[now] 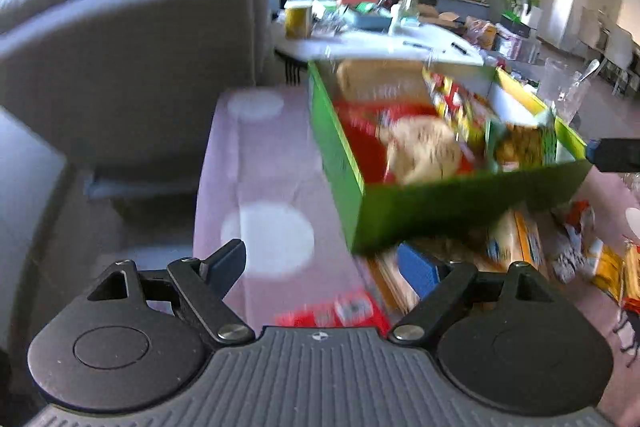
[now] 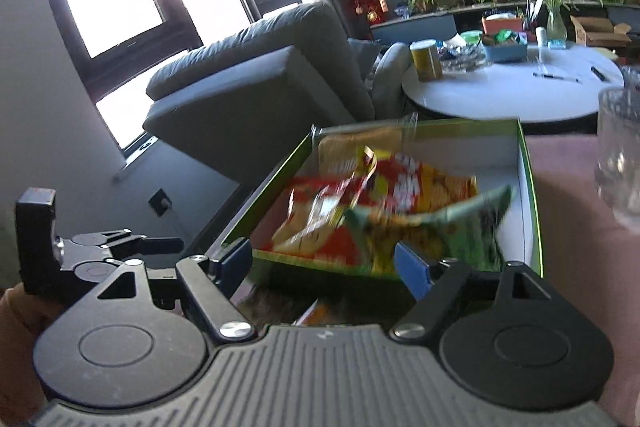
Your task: Organize snacks
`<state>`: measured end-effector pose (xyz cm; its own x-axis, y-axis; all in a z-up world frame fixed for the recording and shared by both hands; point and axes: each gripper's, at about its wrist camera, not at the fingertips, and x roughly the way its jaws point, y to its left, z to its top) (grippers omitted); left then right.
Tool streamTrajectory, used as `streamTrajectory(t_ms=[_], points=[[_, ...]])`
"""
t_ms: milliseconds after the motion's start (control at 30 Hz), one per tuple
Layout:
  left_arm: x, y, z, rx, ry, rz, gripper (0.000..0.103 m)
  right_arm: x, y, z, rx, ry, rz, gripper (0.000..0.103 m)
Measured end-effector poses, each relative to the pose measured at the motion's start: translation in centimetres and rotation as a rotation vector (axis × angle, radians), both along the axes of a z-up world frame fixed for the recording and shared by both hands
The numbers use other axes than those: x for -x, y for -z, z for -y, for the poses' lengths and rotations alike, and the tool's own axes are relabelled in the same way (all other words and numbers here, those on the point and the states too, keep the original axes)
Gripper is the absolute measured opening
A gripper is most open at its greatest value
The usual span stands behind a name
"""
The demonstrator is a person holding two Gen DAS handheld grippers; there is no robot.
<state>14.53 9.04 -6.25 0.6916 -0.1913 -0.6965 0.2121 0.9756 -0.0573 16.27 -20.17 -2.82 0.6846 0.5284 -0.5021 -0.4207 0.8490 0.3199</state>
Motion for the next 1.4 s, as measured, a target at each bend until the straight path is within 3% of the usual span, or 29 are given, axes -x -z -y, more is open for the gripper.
streamTrajectory(t_ms=[333,467,700,1067,1167,1400], points=[[3.5,2.6,-0.1,0.080,-0.003,-0.075,0.081,3.7,0.9,-1.7,0.053,-0.056,-0.012,0.063],[4.7,3.0,0.3,0.118,0.041,-0.075,0.074,4.5,1.4,-1.9,0.057,-0.057,-0.026,0.063],[8.0,3.3,3.4,0.030,0.157,-0.032,0.071,5.4,2.3,-2.2,0.068,-0.087,-0.075,0.063],[11.8,3.0,7.4,-0.001,0.354,-0.032,0.072,5.8,4.4,-2.0,0.059,-0.090,-0.216,0.063],[12.3,2.5,7.0,-0.003,0.340,-0.024,0.072,5.7,4.8,-1.8,0.044,-0.085,-0.251,0.063],[11.7,1.4,4.1,0.084,0.214,-0.030,0.071,5.6,5.4,-2.5,0.031,-0.133,-0.296,0.060]])
